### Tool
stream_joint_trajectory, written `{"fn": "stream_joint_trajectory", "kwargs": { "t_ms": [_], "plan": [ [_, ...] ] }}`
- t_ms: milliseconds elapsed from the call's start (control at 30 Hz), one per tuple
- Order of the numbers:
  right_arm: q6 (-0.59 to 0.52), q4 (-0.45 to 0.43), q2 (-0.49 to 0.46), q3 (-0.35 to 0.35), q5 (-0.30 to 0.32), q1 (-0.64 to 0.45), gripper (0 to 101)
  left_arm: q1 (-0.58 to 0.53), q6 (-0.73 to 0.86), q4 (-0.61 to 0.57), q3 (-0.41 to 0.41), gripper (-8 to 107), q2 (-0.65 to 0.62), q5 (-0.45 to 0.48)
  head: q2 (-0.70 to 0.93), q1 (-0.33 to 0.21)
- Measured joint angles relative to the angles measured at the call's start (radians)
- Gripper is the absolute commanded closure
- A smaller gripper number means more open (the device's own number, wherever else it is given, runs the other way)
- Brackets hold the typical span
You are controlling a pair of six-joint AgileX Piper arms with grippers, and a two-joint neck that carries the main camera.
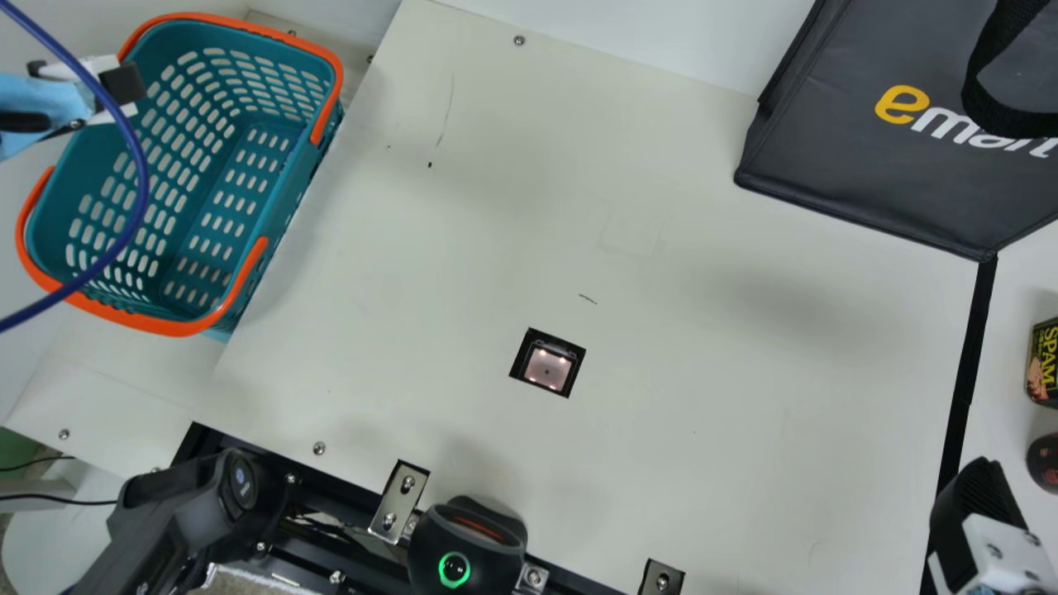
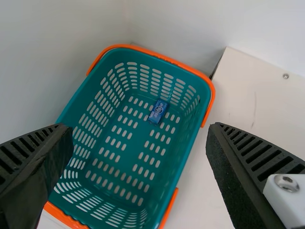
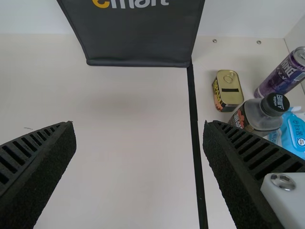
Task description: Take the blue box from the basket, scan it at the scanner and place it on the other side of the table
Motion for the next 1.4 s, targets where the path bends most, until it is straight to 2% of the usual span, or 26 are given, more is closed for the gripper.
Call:
{"fn": "stream_joint_trajectory", "kwargs": {
  "t_ms": [300, 600, 1000, 1400],
  "plan": [
    [0.000, 0.000, 0.000, 0.000, 0.000, 0.000, 6, 0.120, 0.311, -0.134, -0.038, 9, 0.153, 0.033, 0.000, 0.000],
    [0.000, 0.000, 0.000, 0.000, 0.000, 0.000, 6, 0.148, 0.516, -0.165, -0.054, 9, 0.298, 0.032, 0.000, 0.000],
    [0.000, 0.000, 0.000, 0.000, -0.001, 0.000, 6, 0.106, 0.610, -0.177, -0.024, 9, 0.467, -0.042, 0.000, 0.000],
    [0.000, 0.000, 0.000, 0.000, -0.001, 0.000, 6, 0.043, 0.652, -0.204, 0.034, 9, 0.619, -0.209, 0.000, 0.000]
  ]
}}
